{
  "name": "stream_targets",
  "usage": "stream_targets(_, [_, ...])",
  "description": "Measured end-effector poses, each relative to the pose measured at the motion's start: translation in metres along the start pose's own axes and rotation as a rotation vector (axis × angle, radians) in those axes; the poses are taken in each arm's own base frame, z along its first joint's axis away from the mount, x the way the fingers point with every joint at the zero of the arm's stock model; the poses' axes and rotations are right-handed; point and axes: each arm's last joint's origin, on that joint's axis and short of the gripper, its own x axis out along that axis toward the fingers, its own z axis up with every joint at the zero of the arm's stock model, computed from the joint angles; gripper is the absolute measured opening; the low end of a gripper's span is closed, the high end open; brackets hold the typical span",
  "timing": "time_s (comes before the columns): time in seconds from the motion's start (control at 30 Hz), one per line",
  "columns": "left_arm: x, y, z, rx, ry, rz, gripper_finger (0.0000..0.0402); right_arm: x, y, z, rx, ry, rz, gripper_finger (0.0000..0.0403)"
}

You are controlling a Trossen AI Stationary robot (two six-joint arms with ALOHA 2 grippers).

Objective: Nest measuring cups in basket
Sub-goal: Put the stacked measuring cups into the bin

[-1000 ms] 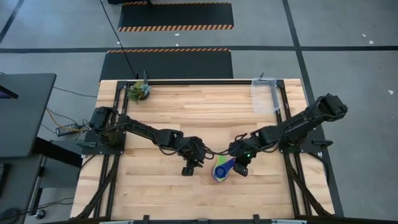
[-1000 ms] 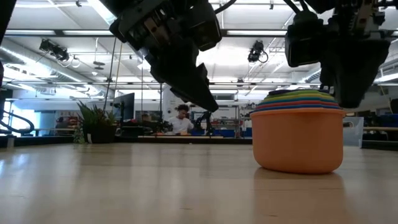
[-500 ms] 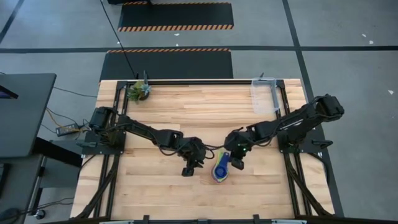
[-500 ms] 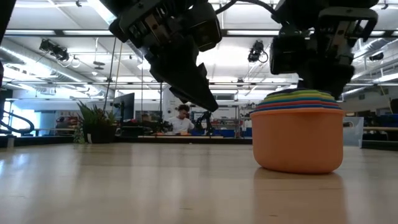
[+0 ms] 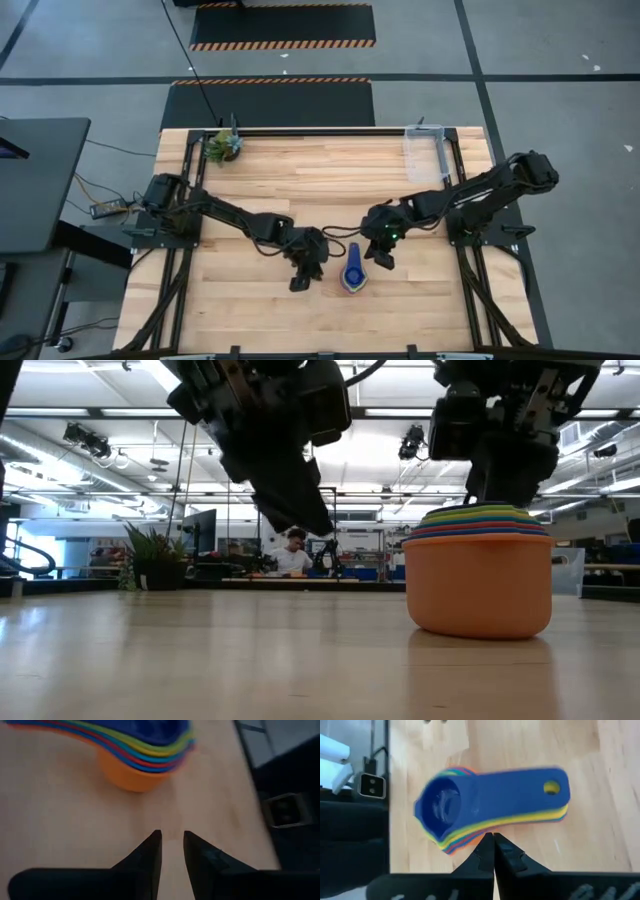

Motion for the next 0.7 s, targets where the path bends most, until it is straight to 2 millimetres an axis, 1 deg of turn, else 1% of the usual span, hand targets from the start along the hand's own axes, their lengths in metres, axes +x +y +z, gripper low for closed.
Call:
stream_targets(0.13, [0.004,-0.016,0.003,-0.088,-0.051,-0.061,0.0087,-0.010,0.001,0.004,-0.050,-0.059,-0.012,0.0002])
stream_targets(0.2, [0.005,-0.027,0.008,-0.148,-0.124,-0.083,0.0087,-0.012,0.000,0.006,-0.073,-0.075,-0.014,0.0002])
stream_targets(0.3, [0.009,-0.041,0.013,-0.245,-0.250,-0.050,0.0087,-0.011,-0.005,0.009,-0.104,-0.081,-0.008,0.0002])
stream_targets(0.4, [0.016,-0.055,0.010,-0.340,-0.322,-0.017,0.0087,-0.012,-0.009,0.013,-0.153,-0.096,-0.002,0.0002])
stream_targets(0.53, [0.030,-0.068,-0.001,-0.461,-0.377,0.033,0.0087,-0.016,-0.014,0.020,-0.216,-0.118,0.014,0.0002])
stream_targets(0.63, [0.038,-0.074,-0.008,-0.547,-0.414,0.063,0.0087,-0.021,-0.013,0.028,-0.286,-0.146,0.027,0.0002])
stream_targets(0.7, [0.043,-0.073,-0.012,-0.608,-0.421,0.087,0.0087,-0.024,-0.014,0.033,-0.320,-0.162,0.025,0.0002])
